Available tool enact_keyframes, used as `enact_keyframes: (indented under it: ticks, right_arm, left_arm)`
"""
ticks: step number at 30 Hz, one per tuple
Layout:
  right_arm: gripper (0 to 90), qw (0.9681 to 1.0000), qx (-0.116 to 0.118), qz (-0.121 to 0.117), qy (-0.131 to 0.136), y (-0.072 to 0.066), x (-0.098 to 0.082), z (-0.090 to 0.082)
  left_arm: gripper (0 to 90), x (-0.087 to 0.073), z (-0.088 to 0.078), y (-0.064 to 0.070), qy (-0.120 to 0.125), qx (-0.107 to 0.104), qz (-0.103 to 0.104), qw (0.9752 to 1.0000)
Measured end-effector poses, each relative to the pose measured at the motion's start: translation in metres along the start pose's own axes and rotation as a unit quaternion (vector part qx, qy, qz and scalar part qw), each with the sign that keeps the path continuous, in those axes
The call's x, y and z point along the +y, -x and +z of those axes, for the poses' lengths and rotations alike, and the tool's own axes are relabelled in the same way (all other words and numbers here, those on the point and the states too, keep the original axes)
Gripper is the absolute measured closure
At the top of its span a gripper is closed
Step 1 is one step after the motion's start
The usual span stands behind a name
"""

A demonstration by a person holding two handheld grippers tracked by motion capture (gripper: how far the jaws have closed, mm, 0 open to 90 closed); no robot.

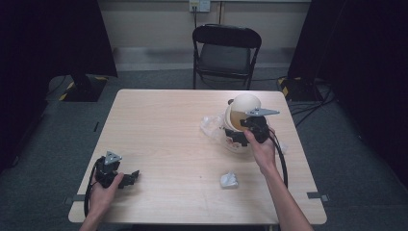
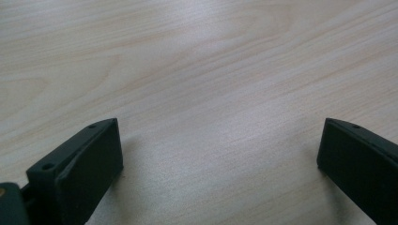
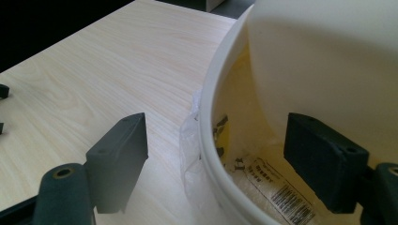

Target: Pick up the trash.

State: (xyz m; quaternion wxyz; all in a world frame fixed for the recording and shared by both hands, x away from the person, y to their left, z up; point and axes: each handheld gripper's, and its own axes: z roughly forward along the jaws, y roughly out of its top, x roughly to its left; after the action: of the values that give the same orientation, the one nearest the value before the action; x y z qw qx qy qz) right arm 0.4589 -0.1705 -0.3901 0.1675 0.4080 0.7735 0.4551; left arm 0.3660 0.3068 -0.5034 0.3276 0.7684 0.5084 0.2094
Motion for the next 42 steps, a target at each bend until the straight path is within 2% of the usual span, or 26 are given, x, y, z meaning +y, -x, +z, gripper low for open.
enact_keyframes:
  ticks: [4,10,19,22,26,28,31,36,42]
  right_arm:
    - [21.5,1.0000,-0.009,-0.001,0.000,0.001,0.000,0.002]
    - [21.2,1.0000,-0.007,-0.001,0.002,0.001,0.003,0.000]
    - [21.0,0.9998,0.005,-0.004,0.021,-0.010,0.004,-0.018]
    - [21.0,0.9996,0.008,-0.011,0.025,-0.018,0.000,-0.025]
    - [21.1,0.9994,0.007,-0.011,0.032,-0.023,-0.004,-0.032]
    - [21.4,0.9993,0.002,-0.012,0.036,-0.025,-0.008,-0.038]
    - [22.3,0.9989,0.011,-0.013,0.043,-0.033,-0.017,-0.052]
    - [23.0,0.9992,0.016,-0.017,0.033,-0.041,-0.029,-0.058]
    - [22.4,0.9996,0.028,-0.010,-0.002,-0.055,-0.072,-0.055]
  left_arm:
    - [0.0,0.000,0.000,0.000,0.001,0.000,-0.001,1.0000]
    - [0.0,0.000,0.000,0.000,0.000,0.000,0.000,1.0000]
    - [0.0,0.000,0.000,0.000,-0.001,0.001,0.002,1.0000]
    - [0.0,0.000,0.000,0.000,-0.001,0.001,0.003,1.0000]
    - [0.0,0.000,0.000,0.000,-0.001,0.001,0.002,1.0000]
    - [0.0,0.000,0.000,0.000,-0.002,0.001,0.003,1.0000]
    - [0.0,0.000,0.000,0.000,-0.001,0.001,0.003,1.0000]
    - [0.0,0.000,0.000,0.000,-0.002,0.001,0.003,1.0000]
    - [0.0,0.000,0.000,0.000,-0.001,0.001,0.002,1.0000]
